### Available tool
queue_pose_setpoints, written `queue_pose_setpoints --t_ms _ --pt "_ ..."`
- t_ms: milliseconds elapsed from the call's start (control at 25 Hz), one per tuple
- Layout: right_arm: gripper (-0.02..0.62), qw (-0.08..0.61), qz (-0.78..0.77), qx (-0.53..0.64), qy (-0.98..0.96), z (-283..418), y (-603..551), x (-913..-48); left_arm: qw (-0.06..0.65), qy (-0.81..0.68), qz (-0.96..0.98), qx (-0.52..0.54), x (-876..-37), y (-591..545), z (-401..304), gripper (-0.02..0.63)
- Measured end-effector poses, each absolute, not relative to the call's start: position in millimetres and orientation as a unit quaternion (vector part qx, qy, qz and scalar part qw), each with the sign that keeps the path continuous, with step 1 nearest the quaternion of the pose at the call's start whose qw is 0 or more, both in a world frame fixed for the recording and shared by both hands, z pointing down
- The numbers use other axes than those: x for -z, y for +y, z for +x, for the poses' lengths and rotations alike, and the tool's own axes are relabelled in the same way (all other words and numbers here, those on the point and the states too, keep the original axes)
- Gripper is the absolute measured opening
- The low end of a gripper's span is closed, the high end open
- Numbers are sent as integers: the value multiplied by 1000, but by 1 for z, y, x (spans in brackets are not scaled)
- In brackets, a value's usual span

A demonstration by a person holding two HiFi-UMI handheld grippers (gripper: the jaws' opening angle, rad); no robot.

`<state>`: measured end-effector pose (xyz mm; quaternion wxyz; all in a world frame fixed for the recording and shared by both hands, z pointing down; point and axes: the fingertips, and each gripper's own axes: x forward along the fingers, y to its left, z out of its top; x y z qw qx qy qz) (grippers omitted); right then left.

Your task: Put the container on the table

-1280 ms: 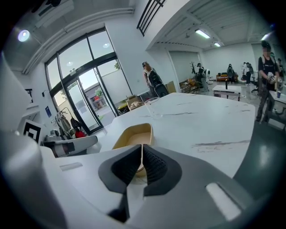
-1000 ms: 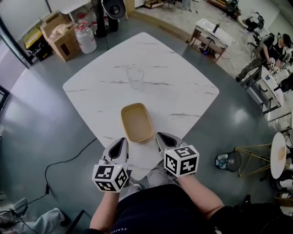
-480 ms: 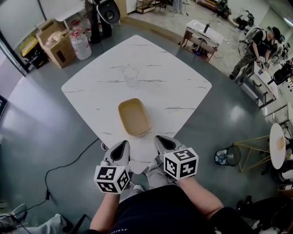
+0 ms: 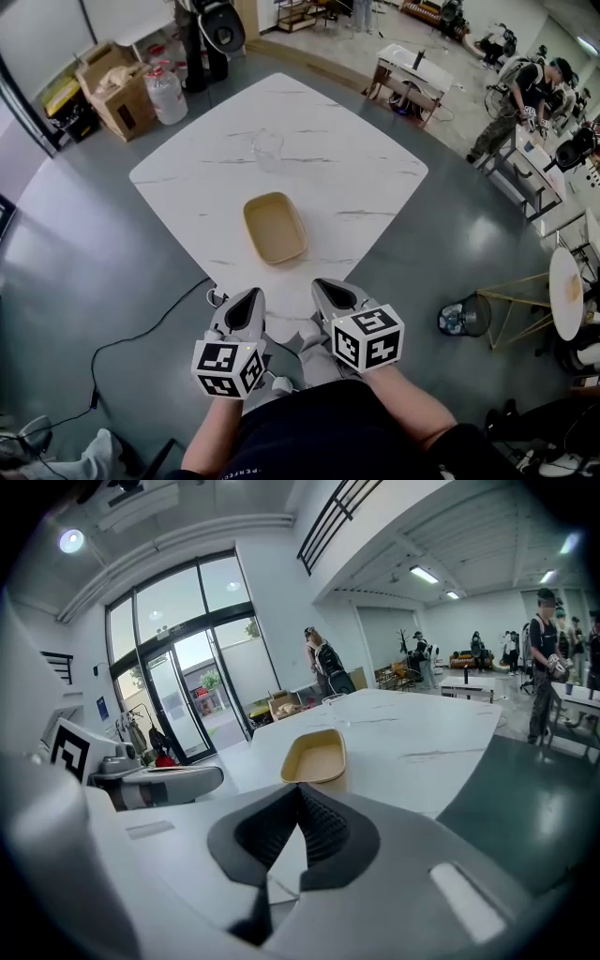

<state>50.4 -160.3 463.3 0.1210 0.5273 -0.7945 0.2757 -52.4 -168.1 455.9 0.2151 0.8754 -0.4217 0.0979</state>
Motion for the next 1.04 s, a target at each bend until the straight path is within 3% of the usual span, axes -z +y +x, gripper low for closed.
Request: queue_pose_setpoints --t_ms 1040 --pt "0 121 524 -270 -799 47 -148 -459 219 -413 879 -99 -457 -152 -51 -6"
